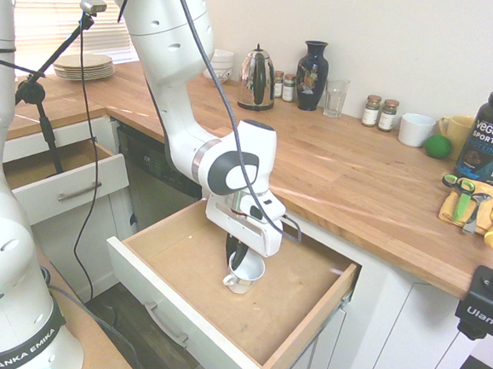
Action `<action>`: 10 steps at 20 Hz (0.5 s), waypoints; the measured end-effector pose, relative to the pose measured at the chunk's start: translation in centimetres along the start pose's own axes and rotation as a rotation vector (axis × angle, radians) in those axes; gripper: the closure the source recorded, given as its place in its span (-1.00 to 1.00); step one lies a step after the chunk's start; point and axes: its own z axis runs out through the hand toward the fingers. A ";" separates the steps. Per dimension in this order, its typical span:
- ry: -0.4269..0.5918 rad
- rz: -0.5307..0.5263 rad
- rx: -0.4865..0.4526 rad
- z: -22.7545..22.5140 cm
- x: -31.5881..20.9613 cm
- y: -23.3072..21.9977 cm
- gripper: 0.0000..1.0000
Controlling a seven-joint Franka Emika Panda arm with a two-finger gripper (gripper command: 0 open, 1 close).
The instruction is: Put mug in the drawer
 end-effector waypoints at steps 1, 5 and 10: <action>-0.002 0.002 -0.001 0.2 0.0 -0.1 1.00; -0.005 0.007 0.000 0.3 0.0 -0.1 -1.00; -0.007 0.014 0.002 0.3 0.0 -0.1 -1.00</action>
